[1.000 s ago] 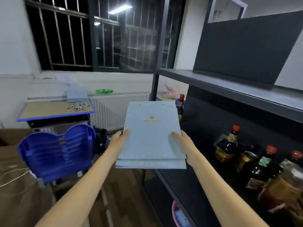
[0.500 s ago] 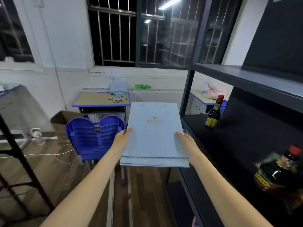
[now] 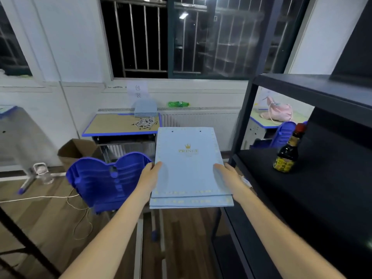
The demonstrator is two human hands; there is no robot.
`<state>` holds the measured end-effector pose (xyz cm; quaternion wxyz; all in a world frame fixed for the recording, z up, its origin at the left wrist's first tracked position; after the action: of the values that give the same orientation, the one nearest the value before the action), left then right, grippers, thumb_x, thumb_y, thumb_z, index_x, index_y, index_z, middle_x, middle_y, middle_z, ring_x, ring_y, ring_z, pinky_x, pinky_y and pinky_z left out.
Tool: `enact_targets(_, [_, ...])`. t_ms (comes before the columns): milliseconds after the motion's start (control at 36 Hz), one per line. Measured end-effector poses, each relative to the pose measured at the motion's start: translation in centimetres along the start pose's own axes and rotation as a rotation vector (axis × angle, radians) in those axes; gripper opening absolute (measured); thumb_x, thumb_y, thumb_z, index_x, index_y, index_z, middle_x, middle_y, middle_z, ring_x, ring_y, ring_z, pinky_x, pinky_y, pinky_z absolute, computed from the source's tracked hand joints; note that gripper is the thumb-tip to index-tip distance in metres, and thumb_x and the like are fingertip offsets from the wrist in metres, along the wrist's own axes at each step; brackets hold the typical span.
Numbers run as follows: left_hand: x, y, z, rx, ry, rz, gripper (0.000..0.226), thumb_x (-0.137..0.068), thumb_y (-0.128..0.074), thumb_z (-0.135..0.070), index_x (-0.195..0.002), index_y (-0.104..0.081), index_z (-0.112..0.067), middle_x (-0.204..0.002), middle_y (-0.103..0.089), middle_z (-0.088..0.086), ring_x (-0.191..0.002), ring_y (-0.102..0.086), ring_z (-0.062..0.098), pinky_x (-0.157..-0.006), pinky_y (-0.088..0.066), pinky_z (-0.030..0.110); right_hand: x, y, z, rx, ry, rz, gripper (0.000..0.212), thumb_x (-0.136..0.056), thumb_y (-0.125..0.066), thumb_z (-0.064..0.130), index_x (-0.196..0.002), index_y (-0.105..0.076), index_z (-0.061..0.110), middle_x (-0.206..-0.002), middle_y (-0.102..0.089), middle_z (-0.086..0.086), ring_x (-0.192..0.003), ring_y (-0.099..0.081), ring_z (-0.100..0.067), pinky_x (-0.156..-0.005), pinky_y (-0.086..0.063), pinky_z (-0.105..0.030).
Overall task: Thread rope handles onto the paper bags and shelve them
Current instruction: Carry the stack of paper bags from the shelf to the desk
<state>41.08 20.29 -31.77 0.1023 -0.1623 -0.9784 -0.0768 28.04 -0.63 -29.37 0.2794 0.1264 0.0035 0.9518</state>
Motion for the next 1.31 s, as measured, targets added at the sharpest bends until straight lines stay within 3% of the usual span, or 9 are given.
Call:
enact_targets(111, [-3.0, -1.1, -1.0, -0.017, -0.003, -0.007, 0.016, -0.099, -0.044, -0.033, -0.095, -0.049, -0.018, -0.095, -0.049, -0.001, -0.088, -0.049, 0.018, -0.082, -0.037, 0.036, -3.5, 0.3, 0.7, 0.069, 0.029, -0.011, 0.042, -0.097, -0.047, 0.030, -0.135, -0.046, 0.012, -0.131, -0.055, -0.003, -0.118, -0.053, -0.026, -0.104, -0.042, -0.044])
enact_targets(194, [-5.3, -1.9, -1.7, 0.018, 0.012, -0.039, 0.014, -0.099, -0.045, -0.033, -0.099, -0.050, -0.020, -0.100, -0.053, -0.002, -0.098, -0.052, 0.021, -0.090, -0.042, 0.040, -6.6, 0.7, 1.4, 0.100, 0.062, 0.007, 0.044, -0.098, -0.046, 0.033, -0.138, -0.043, 0.014, -0.135, -0.050, 0.002, -0.117, -0.052, -0.024, -0.099, -0.043, -0.037])
enact_targets(361, [-9.4, -3.2, -2.7, 0.054, 0.042, -0.085, 0.010, -0.099, -0.045, -0.033, -0.100, -0.045, -0.023, -0.098, -0.052, -0.004, -0.102, -0.052, 0.022, -0.093, -0.041, 0.040, -12.5, 1.0, 2.8, 0.109, 0.117, 0.043, 0.026, -0.098, -0.045, 0.027, -0.121, -0.051, 0.016, -0.096, -0.056, 0.008, -0.084, -0.055, -0.010, -0.063, -0.043, -0.024])
enact_targets(500, [-13.1, -3.2, -3.6, 0.047, 0.046, -0.118, 0.017, -0.100, -0.043, -0.033, -0.085, -0.045, -0.025, -0.100, -0.050, 0.002, -0.092, -0.050, 0.020, -0.084, -0.038, 0.036, -17.1, -0.1, 3.7, 0.108, 0.152, 0.057, 0.027, -0.097, -0.044, 0.021, -0.122, -0.050, 0.016, -0.106, -0.054, 0.001, -0.092, -0.050, -0.013, -0.070, -0.040, -0.025])
enact_targets(611, [-16.9, -2.7, -4.4, 0.034, 0.039, -0.144, 0.014, -0.100, -0.042, -0.034, -0.107, -0.040, -0.022, -0.095, -0.049, -0.006, -0.097, -0.049, 0.018, -0.087, -0.039, 0.034, -21.0, -1.5, 4.5, 0.106, 0.167, 0.062, 0.017, -0.097, -0.046, 0.020, -0.111, -0.055, 0.015, -0.096, -0.055, 0.004, -0.083, -0.050, -0.009, -0.063, -0.037, -0.020])
enact_targets(778, [-23.7, -1.4, -4.9, 0.020, 0.044, -0.121, 0.025, -0.097, -0.046, -0.039, -0.107, -0.055, -0.018, -0.114, -0.062, 0.008, -0.107, -0.059, 0.028, -0.097, -0.043, 0.045, -27.2, -3.8, 5.7, 0.073, 0.167, 0.048, 0.011, -0.097, -0.048, 0.016, -0.101, -0.058, 0.013, -0.090, -0.059, 0.004, -0.075, -0.052, -0.004, -0.056, -0.040, -0.014])
enact_targets(917, [-28.5, -1.4, -6.5, 0.038, 0.041, -0.099, 0.020, -0.100, -0.042, -0.034, -0.081, -0.048, -0.028, -0.088, -0.051, -0.004, -0.077, -0.049, 0.009, -0.080, -0.038, 0.033, -31.5, -5.6, 6.8, 0.040, 0.141, 0.032, 0.010, -0.097, -0.048, 0.015, -0.102, -0.057, 0.013, -0.086, -0.058, 0.009, -0.076, -0.054, -0.004, -0.058, -0.042, -0.014])
enact_targets(1111, [-34.8, -1.3, -8.1, 0.059, 0.022, -0.122, 0.020, -0.101, -0.041, -0.033, -0.113, -0.046, -0.018, -0.097, -0.053, -0.005, -0.084, -0.052, 0.011, -0.073, -0.040, 0.030, -37.2, -7.3, 8.6, 0.046, 0.128, 0.060, 0.012, -0.098, -0.046, 0.016, -0.099, -0.058, 0.017, -0.095, -0.064, 0.006, -0.079, -0.056, -0.003, -0.062, -0.044, -0.013])
enact_targets(1306, [-41.2, -1.1, -9.0, 0.048, 0.022, -0.164, 0.020, -0.100, -0.043, -0.032, -0.087, -0.052, -0.020, -0.093, -0.047, -0.002, -0.076, -0.046, 0.007, -0.076, -0.033, 0.033, -43.9, -8.7, 10.2, 0.121, 0.151, 0.099, 0.015, -0.099, -0.045, 0.018, -0.106, -0.056, 0.013, -0.097, -0.060, 0.001, -0.072, -0.051, -0.003, -0.050, -0.040, -0.005])
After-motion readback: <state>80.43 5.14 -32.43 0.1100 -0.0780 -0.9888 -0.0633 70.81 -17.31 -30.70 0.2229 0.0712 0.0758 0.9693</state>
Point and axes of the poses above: each hand's wrist, its own x-axis away from the middle knuckle, its own y-axis out of the back of the hand, z = x × y, the point moved 6 cm from there along -x, towards the middle knuckle
